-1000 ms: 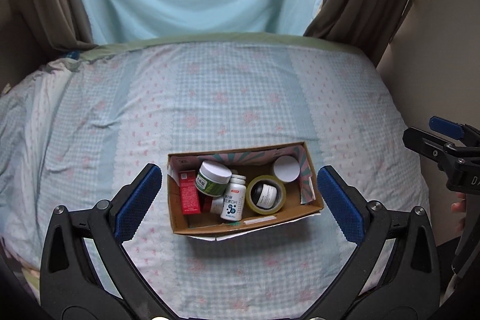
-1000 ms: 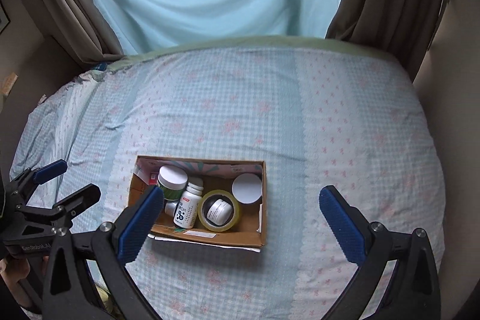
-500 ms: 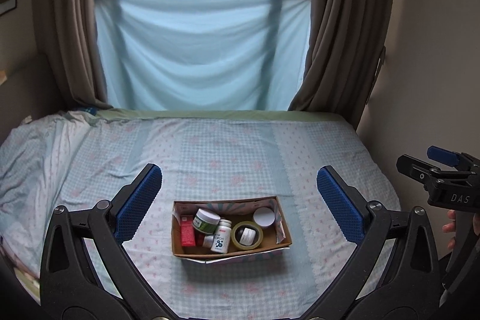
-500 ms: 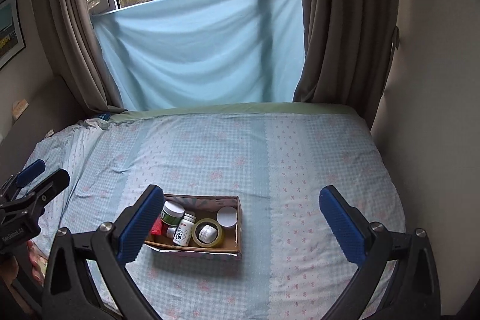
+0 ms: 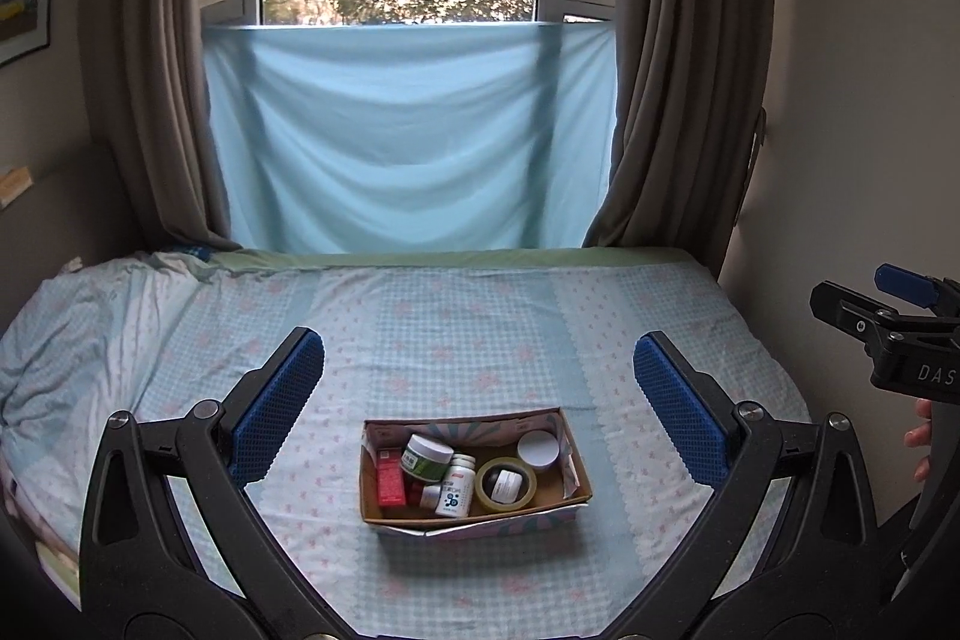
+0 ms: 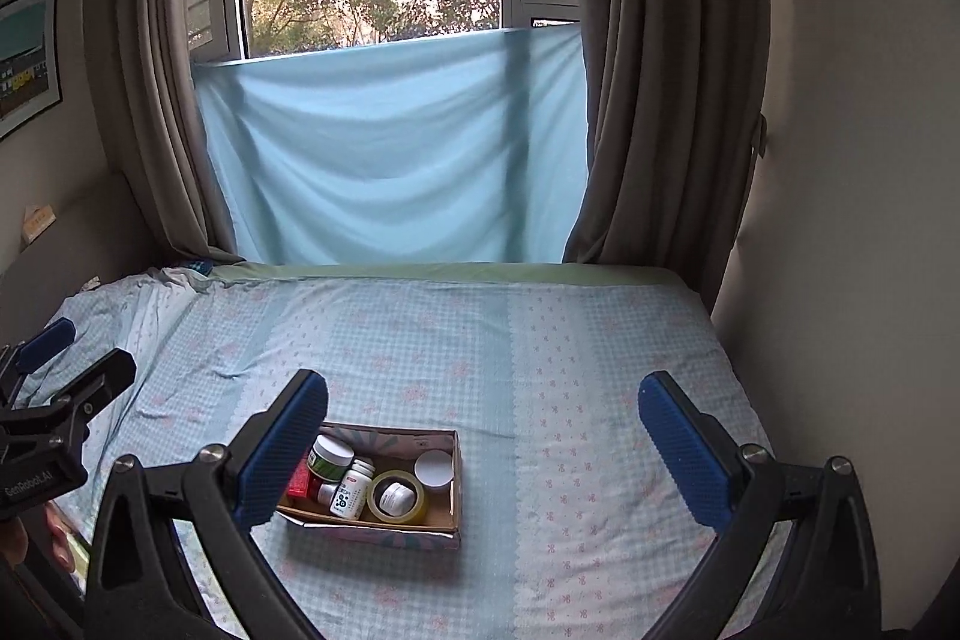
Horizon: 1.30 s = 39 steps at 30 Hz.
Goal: Organize rigid objects
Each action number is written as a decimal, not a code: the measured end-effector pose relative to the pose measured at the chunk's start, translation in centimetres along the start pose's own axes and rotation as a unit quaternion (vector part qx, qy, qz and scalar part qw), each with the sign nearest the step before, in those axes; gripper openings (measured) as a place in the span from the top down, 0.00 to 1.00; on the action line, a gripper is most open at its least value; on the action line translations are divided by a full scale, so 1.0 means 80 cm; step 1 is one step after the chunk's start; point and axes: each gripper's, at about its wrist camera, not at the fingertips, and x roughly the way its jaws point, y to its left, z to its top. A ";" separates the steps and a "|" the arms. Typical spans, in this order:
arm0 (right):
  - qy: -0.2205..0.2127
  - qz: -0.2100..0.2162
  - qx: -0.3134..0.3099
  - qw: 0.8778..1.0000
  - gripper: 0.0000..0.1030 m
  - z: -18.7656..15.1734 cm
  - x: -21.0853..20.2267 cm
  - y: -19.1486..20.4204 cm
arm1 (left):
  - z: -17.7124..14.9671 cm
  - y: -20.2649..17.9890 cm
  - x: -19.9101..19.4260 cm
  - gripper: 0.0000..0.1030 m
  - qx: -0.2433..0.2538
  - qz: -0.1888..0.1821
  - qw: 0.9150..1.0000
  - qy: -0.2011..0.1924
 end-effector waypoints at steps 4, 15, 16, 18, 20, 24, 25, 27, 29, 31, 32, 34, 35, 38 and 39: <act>-0.002 0.000 0.000 1.000 0.00 -0.001 -0.003 0.002 | -0.001 0.002 -0.004 0.00 -0.002 0.003 1.000 -0.004; -0.005 -0.002 0.006 1.000 0.00 -0.005 -0.005 0.000 | -0.003 0.004 -0.009 0.00 -0.005 0.004 1.000 -0.007; -0.005 -0.002 0.007 1.000 0.00 -0.006 -0.005 -0.001 | -0.004 0.003 -0.009 0.00 -0.004 0.005 1.000 -0.007; -0.005 -0.002 0.009 1.000 0.00 -0.007 -0.005 -0.002 | -0.004 0.003 -0.010 0.00 -0.003 0.006 1.000 -0.007; -0.005 -0.001 0.010 1.000 0.00 -0.007 -0.006 -0.002 | -0.004 0.003 -0.010 0.00 -0.002 0.006 1.000 -0.007; -0.005 -0.001 0.009 1.000 0.00 -0.007 -0.007 -0.003 | -0.004 0.005 -0.011 0.00 -0.004 0.007 1.000 -0.008; -0.006 -0.001 0.010 1.000 0.00 -0.007 -0.007 -0.003 | -0.003 0.005 -0.012 0.00 -0.004 0.007 1.000 -0.008; -0.007 -0.002 0.009 1.000 0.00 -0.007 -0.007 -0.003 | -0.004 0.005 -0.013 0.00 -0.005 0.005 1.000 -0.010; -0.009 -0.003 0.010 1.000 0.00 -0.007 -0.008 -0.003 | -0.004 0.005 -0.014 0.00 -0.005 0.005 1.000 -0.011; -0.011 -0.005 0.010 1.000 0.00 -0.009 -0.010 -0.003 | -0.005 0.005 -0.015 0.00 -0.004 0.006 1.000 -0.012; -0.011 -0.005 0.010 1.000 0.00 -0.009 -0.010 -0.003 | -0.005 0.004 -0.015 0.00 -0.002 0.007 1.000 -0.012; -0.011 -0.006 0.010 1.000 0.00 -0.009 -0.011 -0.003 | -0.005 0.003 -0.016 0.00 0.001 0.008 1.000 -0.012; -0.011 -0.007 0.011 1.000 0.00 -0.009 -0.011 -0.003 | -0.005 0.003 -0.016 0.00 0.002 0.009 1.000 -0.012; -0.012 -0.007 0.013 1.000 0.00 -0.009 -0.011 -0.004 | -0.005 0.002 -0.018 0.00 0.005 0.009 1.000 -0.015; -0.012 -0.007 0.014 1.000 0.00 -0.009 -0.011 -0.004 | -0.004 0.001 -0.018 0.00 0.005 0.010 1.000 -0.015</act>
